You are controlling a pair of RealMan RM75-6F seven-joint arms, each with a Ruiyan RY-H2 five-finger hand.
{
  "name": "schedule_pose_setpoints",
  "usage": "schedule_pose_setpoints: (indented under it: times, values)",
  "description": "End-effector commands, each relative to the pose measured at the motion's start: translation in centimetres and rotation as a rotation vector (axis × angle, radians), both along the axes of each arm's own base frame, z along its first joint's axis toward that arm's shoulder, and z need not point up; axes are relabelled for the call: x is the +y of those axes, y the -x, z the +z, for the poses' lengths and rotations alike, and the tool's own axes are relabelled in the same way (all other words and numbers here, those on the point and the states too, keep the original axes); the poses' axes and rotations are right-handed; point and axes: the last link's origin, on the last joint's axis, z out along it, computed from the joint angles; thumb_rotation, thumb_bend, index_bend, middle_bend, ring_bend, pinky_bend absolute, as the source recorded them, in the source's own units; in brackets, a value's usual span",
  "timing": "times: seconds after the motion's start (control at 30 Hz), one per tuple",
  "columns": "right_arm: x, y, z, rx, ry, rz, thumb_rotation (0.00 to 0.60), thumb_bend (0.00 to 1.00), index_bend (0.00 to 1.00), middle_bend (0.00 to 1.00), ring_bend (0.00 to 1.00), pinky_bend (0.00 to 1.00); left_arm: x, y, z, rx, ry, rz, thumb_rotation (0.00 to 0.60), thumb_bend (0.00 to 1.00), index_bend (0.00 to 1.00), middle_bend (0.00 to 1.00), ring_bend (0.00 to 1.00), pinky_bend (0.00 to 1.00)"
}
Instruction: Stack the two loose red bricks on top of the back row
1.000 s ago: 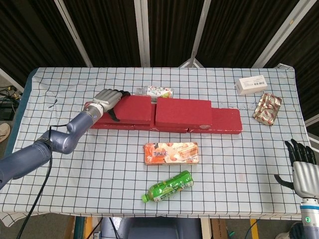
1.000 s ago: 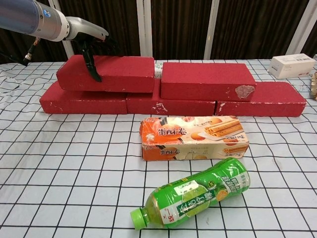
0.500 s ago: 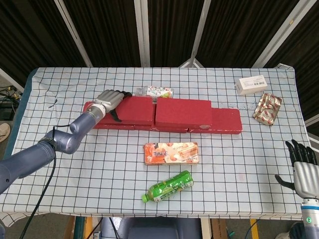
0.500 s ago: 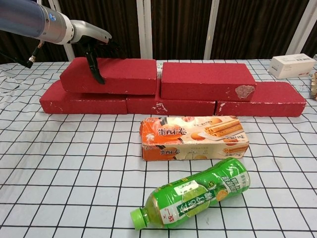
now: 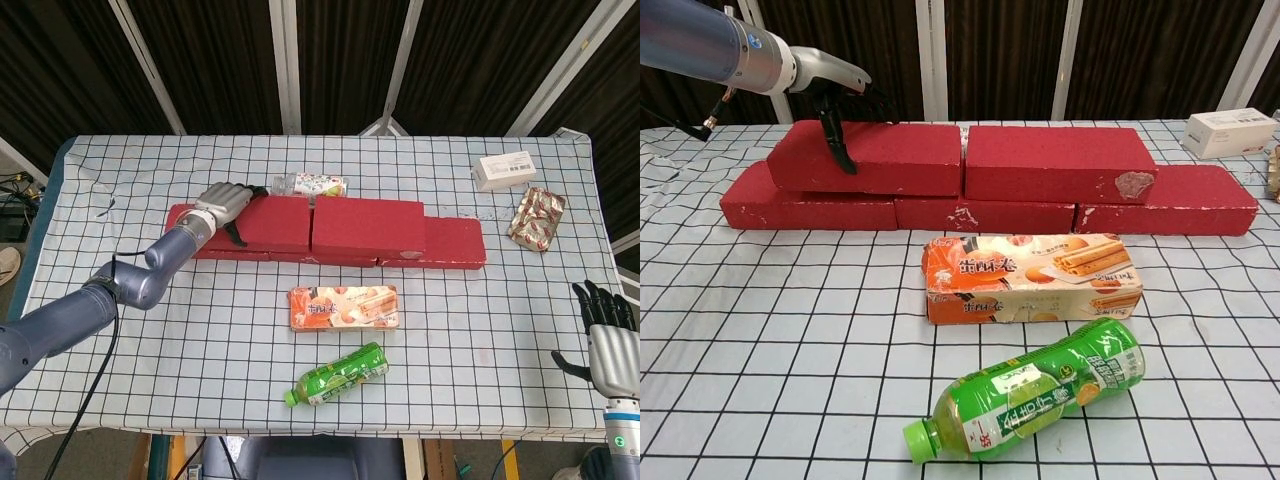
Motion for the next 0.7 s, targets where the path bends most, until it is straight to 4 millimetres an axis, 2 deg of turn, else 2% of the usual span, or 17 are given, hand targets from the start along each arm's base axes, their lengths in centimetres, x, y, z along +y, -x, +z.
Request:
schedule_pose_setpoints:
  times: [0.03,0.37,0.7]
  values:
    - [0.0,0.0,0.0,-0.001,0.000,0.000,0.600,0.22,0.00,0.00,0.00,0.00,0.0,0.0,-0.1,0.001,0.001,-0.001,0.600,0.26,0.38,0.26,0.15,0.21]
    - [0.0,0.0,0.1,-0.003,0.001,-0.002,0.600,0.22,0.00,0.00,0.00,0.00,0.1,-0.2,-0.7,-0.003,0.005,0.002,0.600,0.21,0.35,0.26,0.15,0.21]
    - [0.0,0.0,0.0,-0.001,-0.001,-0.007,0.600,0.22,0.00,0.00,0.00,0.00,0.2,-0.5,-1.2,-0.009,0.002,0.000,0.600,0.21,0.35,0.26,0.15,0.21]
